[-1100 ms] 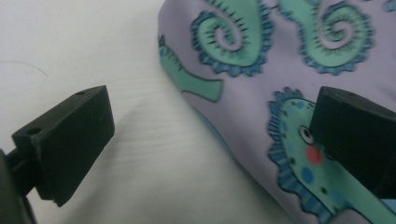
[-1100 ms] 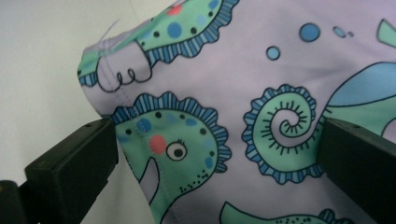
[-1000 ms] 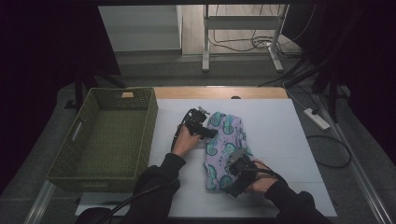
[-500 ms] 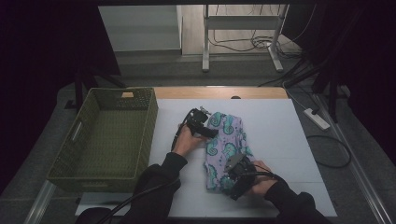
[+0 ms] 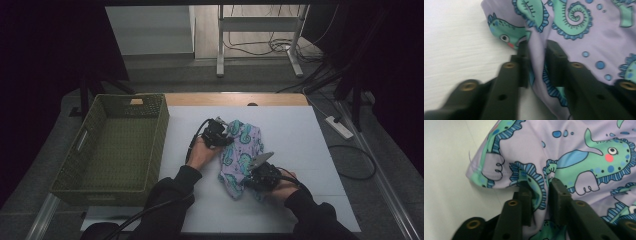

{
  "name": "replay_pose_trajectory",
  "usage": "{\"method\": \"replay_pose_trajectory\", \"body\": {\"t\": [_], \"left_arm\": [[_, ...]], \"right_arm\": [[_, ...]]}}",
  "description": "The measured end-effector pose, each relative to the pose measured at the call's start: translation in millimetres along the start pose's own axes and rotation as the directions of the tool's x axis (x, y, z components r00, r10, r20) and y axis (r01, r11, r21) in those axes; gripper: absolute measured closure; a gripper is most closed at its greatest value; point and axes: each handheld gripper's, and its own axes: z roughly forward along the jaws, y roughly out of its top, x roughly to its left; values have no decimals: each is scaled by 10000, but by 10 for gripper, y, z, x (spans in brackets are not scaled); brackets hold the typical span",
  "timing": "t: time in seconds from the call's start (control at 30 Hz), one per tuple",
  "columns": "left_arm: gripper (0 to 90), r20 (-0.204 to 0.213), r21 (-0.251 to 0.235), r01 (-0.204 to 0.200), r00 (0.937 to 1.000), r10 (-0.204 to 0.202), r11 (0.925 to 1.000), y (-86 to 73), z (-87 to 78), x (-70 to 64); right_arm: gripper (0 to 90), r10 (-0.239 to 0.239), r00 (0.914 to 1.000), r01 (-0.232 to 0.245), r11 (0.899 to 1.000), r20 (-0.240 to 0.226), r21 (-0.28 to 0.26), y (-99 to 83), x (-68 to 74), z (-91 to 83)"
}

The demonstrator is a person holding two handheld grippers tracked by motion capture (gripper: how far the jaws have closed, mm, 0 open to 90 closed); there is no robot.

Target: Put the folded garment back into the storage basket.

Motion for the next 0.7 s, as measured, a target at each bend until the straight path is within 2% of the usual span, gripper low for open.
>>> {"method": "replay_pose_trajectory", "body": {"t": [0.03, 0.07, 0.1, 0.13, 0.17, 0.2, 0.23, 0.3, 0.33, 0.37, 0.5, 0.7], "left_arm": [[760, 46, 2, 63, 10000, -63, 10000, 2, 2, -1], [776, 111, 0, 131, 9999, -131, 9999, 4, 4, 3], [789, 176, -17, 200, 9996, -199, 9998, 5, 5, 11], [794, 233, -14, 240, 9994, -239, 9997, 4, 3, 20], [794, 287, -39, 289, 9992, -288, 9996, 1, 2, 26], [802, 376, -181, 380, 9986, -373, 9991, -13, 5, 37], [806, 376, -181, 380, 9986, -373, 9991, -13, 5, 37], [810, 416, -302, 428, 9983, -415, 9986, -24, 4, 47], [816, 379, -395, 430, 9984, -415, 9983, -30, 5, 44], [816, 339, -436, 409, 9986, -395, 9982, -33, 2, 42], [821, 91, -741, 269, 9996, -263, 9969, -35, -14, 18], [824, 85, -1157, 132, 9999, -123, 9932, 5, -113, 9]], "right_arm": [[757, 0, 10000, 0, 10000, 0, 0, 0, 0, 0], [766, 163, 9996, -164, 9999, -217, -41, -3, -28, -2], [778, 529, 9962, -536, 9985, -688, -97, -8, -96, -2], [782, 815, 9919, -828, 9965, -972, -99, -11, -137, -1], [782, 815, 9919, -828, 9965, -972, -99, -11, -137, -1], [787, 1353, 9785, -1386, 9903, -1555, -103, -20, -217, 7], [787, 1353, 9785, -1386, 9903, -1555, -103, -20, -217, 7], [792, 1955, 9581, -2008, 9796, -2094, -42, -32, -292, 13], [794, 2082, 9517, -2147, 9767, -2258, -42, -36, -313, 13], [795, 2088, 9494, -2171, 9761, -2347, -99, -34, -322, 8], [799, 1682, 9547, -1878, 9805, -2456, -586, 27, -281, -59], [800, 1413, 9604, -1671, 9818, -2401, -905, 88, -244, -136]]}}
